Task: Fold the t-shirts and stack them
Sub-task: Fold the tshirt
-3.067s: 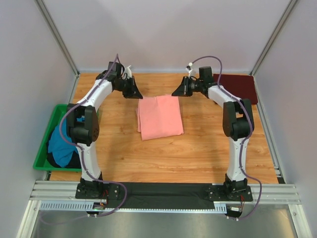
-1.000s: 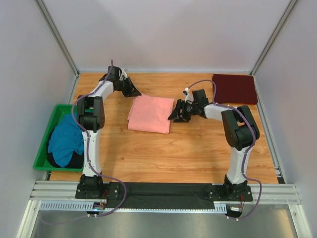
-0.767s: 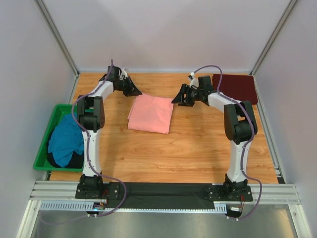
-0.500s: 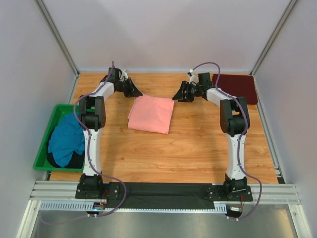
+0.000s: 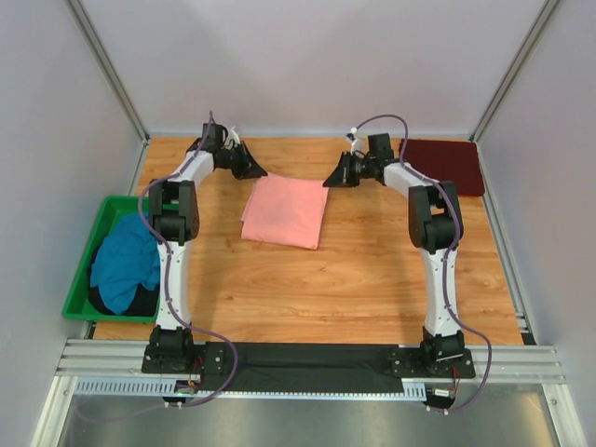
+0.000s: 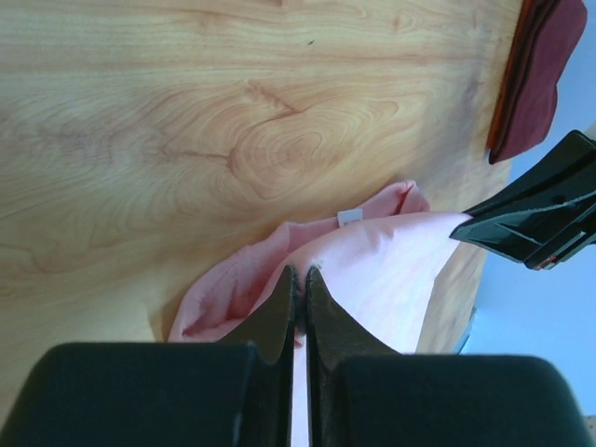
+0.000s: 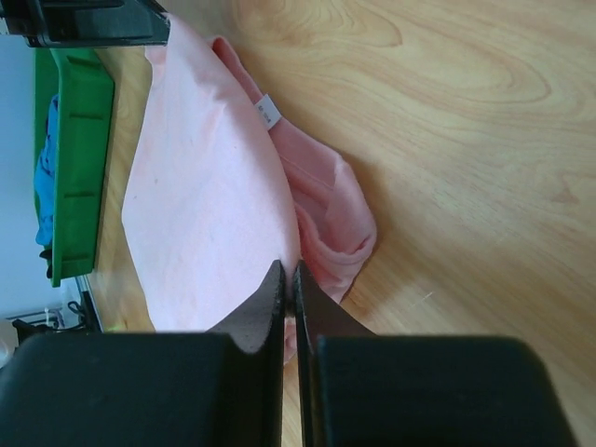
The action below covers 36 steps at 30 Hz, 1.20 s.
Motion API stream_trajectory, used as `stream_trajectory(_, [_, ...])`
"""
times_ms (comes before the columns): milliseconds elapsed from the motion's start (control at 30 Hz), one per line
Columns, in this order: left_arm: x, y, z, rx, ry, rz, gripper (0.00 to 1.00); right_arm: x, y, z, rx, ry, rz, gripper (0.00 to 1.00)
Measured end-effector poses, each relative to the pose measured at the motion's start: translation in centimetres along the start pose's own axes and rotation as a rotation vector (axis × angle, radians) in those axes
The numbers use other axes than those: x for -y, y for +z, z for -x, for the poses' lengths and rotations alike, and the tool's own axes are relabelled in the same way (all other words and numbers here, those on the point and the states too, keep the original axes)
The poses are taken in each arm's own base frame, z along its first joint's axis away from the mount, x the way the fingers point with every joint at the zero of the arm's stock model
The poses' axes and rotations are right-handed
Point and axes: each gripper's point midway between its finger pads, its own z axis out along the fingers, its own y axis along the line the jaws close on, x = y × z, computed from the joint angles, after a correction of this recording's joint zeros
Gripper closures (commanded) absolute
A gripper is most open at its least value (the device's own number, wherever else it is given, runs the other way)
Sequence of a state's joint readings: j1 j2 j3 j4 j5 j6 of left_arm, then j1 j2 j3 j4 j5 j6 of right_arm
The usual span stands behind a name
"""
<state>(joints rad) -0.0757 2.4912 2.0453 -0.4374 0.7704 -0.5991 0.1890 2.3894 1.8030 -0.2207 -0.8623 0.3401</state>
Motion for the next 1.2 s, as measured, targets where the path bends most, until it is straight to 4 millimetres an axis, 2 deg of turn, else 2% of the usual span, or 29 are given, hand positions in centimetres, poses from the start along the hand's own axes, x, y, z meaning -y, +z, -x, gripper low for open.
stream_trajectory(267, [2.2,-1.4,2.6,0.053,0.051,-0.042,1.0,-0.6,-0.7,3.3,0.075,-0.071,-0.027,1.0])
stream_trajectory(400, [3.0,-2.0,2.7,0.057,0.075,-0.055,1.0,-1.4,-1.5,4.6,0.104,-0.097,-0.028,1.0])
stream_trajectory(533, [4.2,-3.5,1.8,0.044,0.102,-0.062,1.0,-3.2,-2.8,5.2,0.123,-0.118,-0.025,1.0])
stream_trajectory(667, [6.7,-6.4,0.3,0.031,0.15,-0.077,1.0,-6.9,-5.2,4.8,0.142,-0.152,-0.021,1.0])
stream_trajectory(800, [10.0,-10.2,-2.3,0.023,0.2,-0.112,1.0,-11.4,-7.8,3.2,0.152,-0.205,-0.027,1.0])
stream_trajectory(900, [11.5,-12.7,-4.9,0.014,0.243,-0.127,1.0,-14.6,-9.0,1.0,0.145,-0.247,-0.033,1.0])
stream_trajectory(1033, [11.5,-15.5,-9.6,-0.014,0.266,-0.109,1.0,-17.6,-10.0,-3.4,0.116,-0.273,-0.043,1.0])
stream_trajectory(1133, [10.4,-17.2,-14.5,-0.037,0.242,-0.074,1.0,-18.7,-10.7,-7.9,0.083,-0.269,-0.065,1.0])
stream_trajectory(1200, [9.8,-18.1,-17.0,-0.044,0.242,-0.049,1.0,-19.1,-11.2,-11.0,0.062,-0.263,-0.083,1.0])
